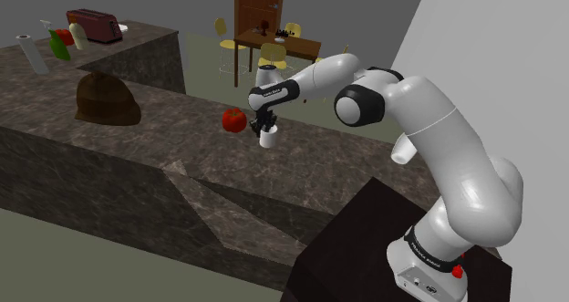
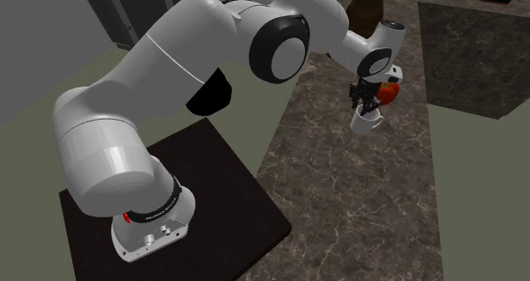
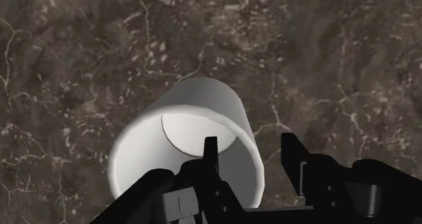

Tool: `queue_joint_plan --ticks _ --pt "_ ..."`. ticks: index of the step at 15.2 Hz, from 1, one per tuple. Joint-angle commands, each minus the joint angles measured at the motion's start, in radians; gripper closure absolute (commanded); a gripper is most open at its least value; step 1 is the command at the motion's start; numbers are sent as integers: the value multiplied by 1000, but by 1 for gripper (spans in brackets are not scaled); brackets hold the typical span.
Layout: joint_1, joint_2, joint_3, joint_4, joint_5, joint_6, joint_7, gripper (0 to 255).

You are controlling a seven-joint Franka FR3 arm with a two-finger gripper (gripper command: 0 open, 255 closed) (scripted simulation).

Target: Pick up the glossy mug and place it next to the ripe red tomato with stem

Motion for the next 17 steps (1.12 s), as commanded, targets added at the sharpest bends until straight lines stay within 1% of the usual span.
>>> queue_joint_plan --ticks 1,5,9,17 --pt "0 0 0 0 0 0 0 0" --pt "0 0 0 0 0 0 0 0" --pt "10 -99 -7 -46 -6 -53 2 0" --pt "10 -99 -7 -46 -6 -53 2 0"
